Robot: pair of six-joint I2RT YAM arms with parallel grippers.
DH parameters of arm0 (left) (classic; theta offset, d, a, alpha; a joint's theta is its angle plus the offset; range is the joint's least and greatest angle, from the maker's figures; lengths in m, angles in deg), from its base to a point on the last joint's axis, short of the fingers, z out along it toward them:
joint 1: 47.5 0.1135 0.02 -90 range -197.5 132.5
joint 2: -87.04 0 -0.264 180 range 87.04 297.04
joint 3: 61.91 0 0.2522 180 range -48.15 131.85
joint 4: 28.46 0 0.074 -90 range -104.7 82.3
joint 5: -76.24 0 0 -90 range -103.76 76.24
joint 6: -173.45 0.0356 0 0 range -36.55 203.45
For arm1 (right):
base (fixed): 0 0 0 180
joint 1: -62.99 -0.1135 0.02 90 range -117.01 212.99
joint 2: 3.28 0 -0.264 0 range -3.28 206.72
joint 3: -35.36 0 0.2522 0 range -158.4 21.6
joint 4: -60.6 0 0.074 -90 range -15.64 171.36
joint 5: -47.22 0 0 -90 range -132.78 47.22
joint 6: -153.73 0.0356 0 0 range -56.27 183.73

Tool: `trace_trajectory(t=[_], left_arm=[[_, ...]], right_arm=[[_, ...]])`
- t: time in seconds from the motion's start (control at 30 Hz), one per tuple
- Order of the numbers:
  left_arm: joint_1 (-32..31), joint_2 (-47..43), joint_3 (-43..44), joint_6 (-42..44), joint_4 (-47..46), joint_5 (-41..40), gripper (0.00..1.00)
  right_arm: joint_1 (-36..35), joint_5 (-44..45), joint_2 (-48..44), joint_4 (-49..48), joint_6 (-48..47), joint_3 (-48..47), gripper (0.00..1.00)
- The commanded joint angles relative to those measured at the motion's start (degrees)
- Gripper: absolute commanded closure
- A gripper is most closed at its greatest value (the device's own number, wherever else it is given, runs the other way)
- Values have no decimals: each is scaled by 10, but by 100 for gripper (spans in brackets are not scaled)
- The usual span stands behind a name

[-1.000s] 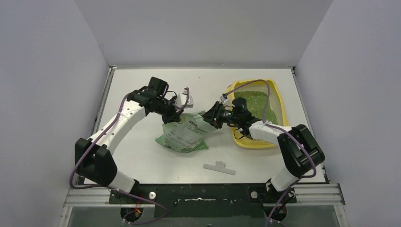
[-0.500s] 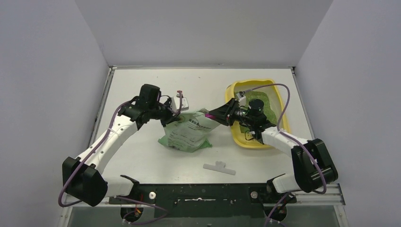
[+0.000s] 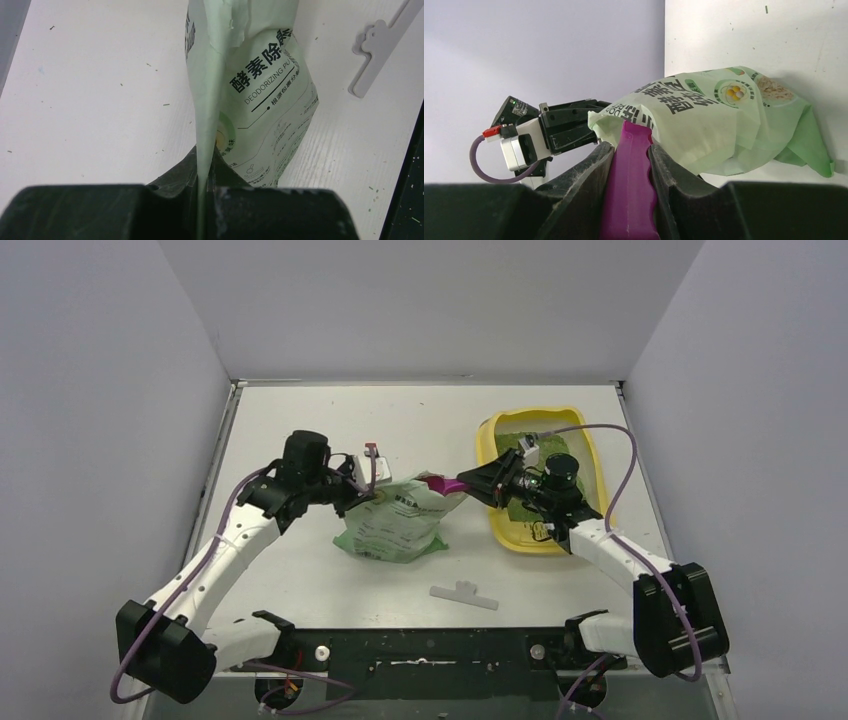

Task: Fill the litter box with clean litter
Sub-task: 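Scoop the cat litter from the cat litter bag.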

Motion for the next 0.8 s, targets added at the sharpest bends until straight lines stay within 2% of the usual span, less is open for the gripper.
trace_trajectory(t=[0.0, 0.17, 0.4, 0.77], left_arm=[[-3, -47, 7, -6, -51, 17, 100], [-5, -69, -9, -10, -42, 29, 100], [-14, -84, -17, -10, -10, 41, 100], [-38, -89, -26, -11, 15, 38, 100]], right_arm=[[17, -12, -38, -31, 8, 10, 100], [28, -9, -56, -48, 32, 36, 100], [43, 1, -87, -119, 98, 90, 100], [54, 8, -128, -136, 136, 112, 100]])
